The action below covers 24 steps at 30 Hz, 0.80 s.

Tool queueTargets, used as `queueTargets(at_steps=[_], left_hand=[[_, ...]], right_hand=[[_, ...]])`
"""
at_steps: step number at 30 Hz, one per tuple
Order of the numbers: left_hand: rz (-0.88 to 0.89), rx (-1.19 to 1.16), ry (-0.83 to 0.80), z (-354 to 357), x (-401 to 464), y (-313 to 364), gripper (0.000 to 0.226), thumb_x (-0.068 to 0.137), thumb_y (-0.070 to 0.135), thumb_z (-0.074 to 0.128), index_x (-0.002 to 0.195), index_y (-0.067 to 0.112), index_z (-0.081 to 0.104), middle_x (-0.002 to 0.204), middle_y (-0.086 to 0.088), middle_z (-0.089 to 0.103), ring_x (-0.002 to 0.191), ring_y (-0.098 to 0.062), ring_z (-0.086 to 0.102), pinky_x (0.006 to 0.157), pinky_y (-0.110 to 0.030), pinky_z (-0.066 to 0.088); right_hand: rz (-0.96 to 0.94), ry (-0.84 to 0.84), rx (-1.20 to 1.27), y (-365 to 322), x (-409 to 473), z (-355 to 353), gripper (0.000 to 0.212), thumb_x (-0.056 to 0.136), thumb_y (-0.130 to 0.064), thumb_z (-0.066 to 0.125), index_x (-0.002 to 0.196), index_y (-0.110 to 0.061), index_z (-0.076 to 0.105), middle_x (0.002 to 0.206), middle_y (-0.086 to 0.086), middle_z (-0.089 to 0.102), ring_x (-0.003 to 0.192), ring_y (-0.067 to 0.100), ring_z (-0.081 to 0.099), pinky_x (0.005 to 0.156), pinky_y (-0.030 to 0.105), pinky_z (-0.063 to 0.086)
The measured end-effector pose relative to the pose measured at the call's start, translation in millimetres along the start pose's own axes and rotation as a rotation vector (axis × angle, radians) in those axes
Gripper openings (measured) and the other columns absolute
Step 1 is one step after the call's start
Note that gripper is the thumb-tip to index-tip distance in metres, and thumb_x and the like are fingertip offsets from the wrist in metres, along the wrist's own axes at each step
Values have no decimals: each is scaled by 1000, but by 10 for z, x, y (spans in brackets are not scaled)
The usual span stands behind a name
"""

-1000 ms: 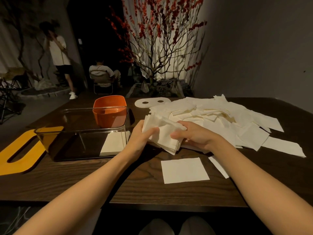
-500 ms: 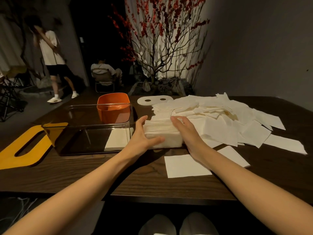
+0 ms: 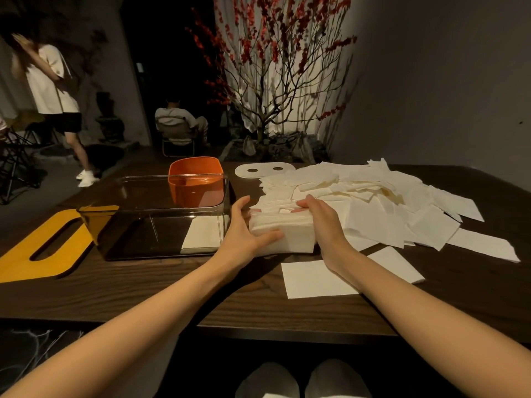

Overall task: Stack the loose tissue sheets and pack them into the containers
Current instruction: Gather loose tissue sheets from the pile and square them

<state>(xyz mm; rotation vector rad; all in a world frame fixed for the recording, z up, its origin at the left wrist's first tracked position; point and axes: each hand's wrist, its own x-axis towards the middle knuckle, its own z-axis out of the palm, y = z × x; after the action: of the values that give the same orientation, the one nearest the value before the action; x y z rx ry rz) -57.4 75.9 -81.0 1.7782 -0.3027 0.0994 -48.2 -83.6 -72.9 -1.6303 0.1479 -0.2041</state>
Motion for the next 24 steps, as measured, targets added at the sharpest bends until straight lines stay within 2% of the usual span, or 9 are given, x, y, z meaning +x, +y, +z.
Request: queueTargets(at_steps=[3,5,7,11,13,16,19,22,24], left_hand=[[-16,-19,-55,29,-21,49,92,82,22,74,149,27,11,145,-1,32,119,-12,37,98,-24,37],[-14,-34,-28,20,-19,64,93,81,19,74,149,26,12,145,0,29,121,-11,33,101,-26,33],[-18,-30,10,-19,-1,62,91,80,19,76,147,27,15,140,3,31,121,-10,32,99,-25,32],[-8,30,-27,-96,24,7,79,81,23,75,143,29,26,128,11,39,119,-10,42,87,-13,40],[19,45,-54,-75,29,-5,68,82,23,73,138,28,34,128,8,45,120,-14,48,75,-12,47],[55,46,-46,-46,4,-10,61,84,24,72,133,29,36,123,13,46,113,-9,50,72,-10,50],[48,30,-56,-39,-24,2,72,82,20,74,138,30,29,115,20,40,103,-1,49,68,-3,46],[4,-5,-66,-46,-21,-5,86,80,16,75,144,28,19,120,14,39,97,4,46,67,1,43],[-25,-57,-97,-46,-15,1,94,79,14,75,147,29,13,127,8,39,98,2,48,70,-2,46]], right_hand=[[-31,-144,84,-49,-47,26,34,98,-51,35,109,-29,58,112,-1,63,104,20,58,92,38,49],[-55,-170,106,-77,-70,37,39,99,-52,32,114,-27,58,109,-1,66,102,20,60,88,35,50],[-27,-132,111,-90,-74,12,42,99,-52,31,119,-24,57,108,1,66,95,17,61,79,29,51],[76,-76,72,-80,-68,-46,41,100,-50,30,117,-25,58,110,2,62,94,17,61,73,30,52],[61,-113,91,-88,-94,-41,36,99,-49,33,113,-27,58,109,1,61,95,19,61,76,34,54],[-72,-146,75,-79,-119,-10,27,99,-46,37,108,-32,58,111,-1,59,103,21,58,87,43,54],[-101,-85,52,-52,-91,-7,29,99,-45,39,111,-28,58,112,0,59,102,20,57,83,34,50],[-34,-31,5,-30,-60,-34,26,97,-42,44,114,-28,56,110,0,59,97,18,58,74,28,49],[-23,-64,18,-25,-60,-36,25,97,-39,46,117,-27,56,114,-1,58,101,19,56,78,30,50]])
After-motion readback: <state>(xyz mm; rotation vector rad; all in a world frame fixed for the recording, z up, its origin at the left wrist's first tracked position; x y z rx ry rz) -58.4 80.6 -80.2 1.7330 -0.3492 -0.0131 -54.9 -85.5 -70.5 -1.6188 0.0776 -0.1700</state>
